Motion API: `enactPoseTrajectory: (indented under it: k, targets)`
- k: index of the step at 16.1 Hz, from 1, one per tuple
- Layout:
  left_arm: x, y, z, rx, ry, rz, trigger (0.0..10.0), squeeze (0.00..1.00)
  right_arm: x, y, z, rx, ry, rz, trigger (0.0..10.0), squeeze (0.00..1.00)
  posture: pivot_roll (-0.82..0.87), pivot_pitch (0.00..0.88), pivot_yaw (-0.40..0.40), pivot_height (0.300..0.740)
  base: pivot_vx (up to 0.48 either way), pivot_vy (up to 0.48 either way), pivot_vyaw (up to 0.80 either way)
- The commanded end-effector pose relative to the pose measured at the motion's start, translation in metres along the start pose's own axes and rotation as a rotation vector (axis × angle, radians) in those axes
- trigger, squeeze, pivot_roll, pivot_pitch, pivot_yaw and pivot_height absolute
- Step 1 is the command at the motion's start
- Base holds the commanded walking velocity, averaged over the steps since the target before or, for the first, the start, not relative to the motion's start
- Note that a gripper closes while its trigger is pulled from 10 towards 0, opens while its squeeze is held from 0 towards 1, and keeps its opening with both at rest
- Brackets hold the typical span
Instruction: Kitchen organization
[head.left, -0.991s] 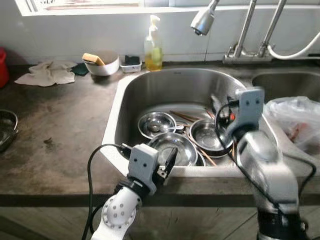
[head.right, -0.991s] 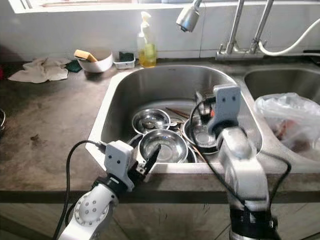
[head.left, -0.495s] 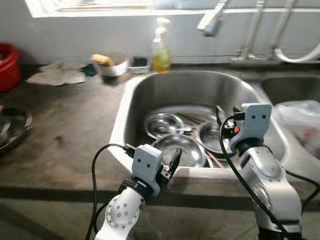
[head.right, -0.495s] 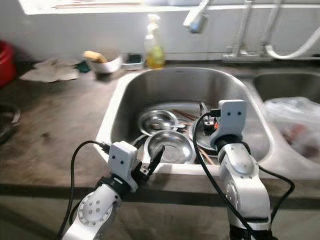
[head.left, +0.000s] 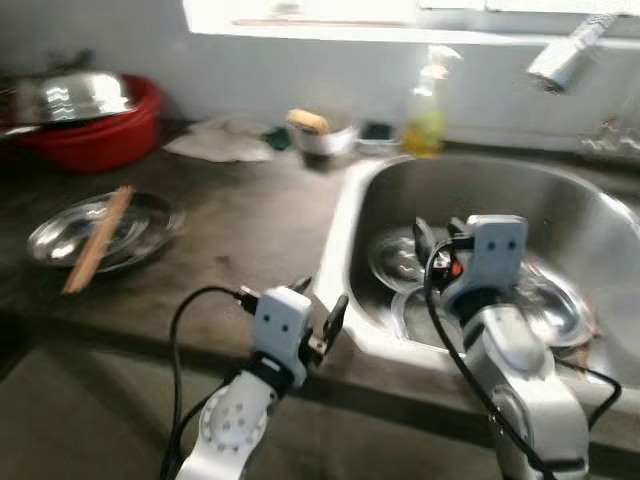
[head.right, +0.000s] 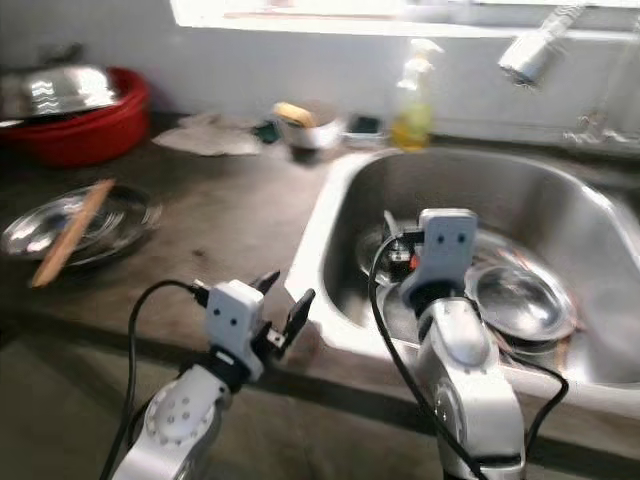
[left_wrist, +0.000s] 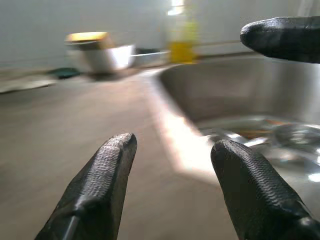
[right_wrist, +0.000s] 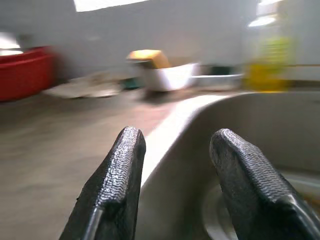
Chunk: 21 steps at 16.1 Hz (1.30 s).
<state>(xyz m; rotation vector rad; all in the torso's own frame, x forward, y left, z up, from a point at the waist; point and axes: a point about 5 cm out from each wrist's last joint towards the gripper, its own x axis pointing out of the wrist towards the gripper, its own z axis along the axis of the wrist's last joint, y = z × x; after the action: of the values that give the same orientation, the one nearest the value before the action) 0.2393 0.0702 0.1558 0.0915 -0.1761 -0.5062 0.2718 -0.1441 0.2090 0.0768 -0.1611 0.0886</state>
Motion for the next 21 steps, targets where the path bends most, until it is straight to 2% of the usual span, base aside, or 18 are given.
enactPoseTrajectory:
  k: [1,10,15,21]
  targets:
    - [0.0002,-0.0035,-0.0002,-0.006,-0.001,-0.009,10.0,0.0,-0.0073,0.0019,0.0018,-0.002,-0.015,-0.002,10.0,0.0,0.07,0.077,0.017,0.74,0.0,0.0,0.8]
    - [0.0017,-0.0049,-0.0006,-0.014,-0.001,-0.007,10.0,0.0,-0.0095,0.0044,-0.0005,0.014,-0.01,-0.013,10.0,0.0,0.07,0.081,0.016,0.74,0.0,0.0,0.8]
    - [0.0016,-0.0047,0.0,-0.005,-0.001,-0.006,10.0,0.0,-0.008,0.006,0.0004,0.018,-0.015,-0.005,10.0,0.0,0.08,0.082,0.014,0.74,0.0,0.467,0.8]
    - [-0.0001,-0.0058,0.0004,-0.011,-0.004,-0.007,10.0,0.0,-0.0052,0.0087,0.0021,0.027,-0.022,-0.004,10.0,0.0,0.08,0.088,0.017,0.74,0.0,0.0,0.8]
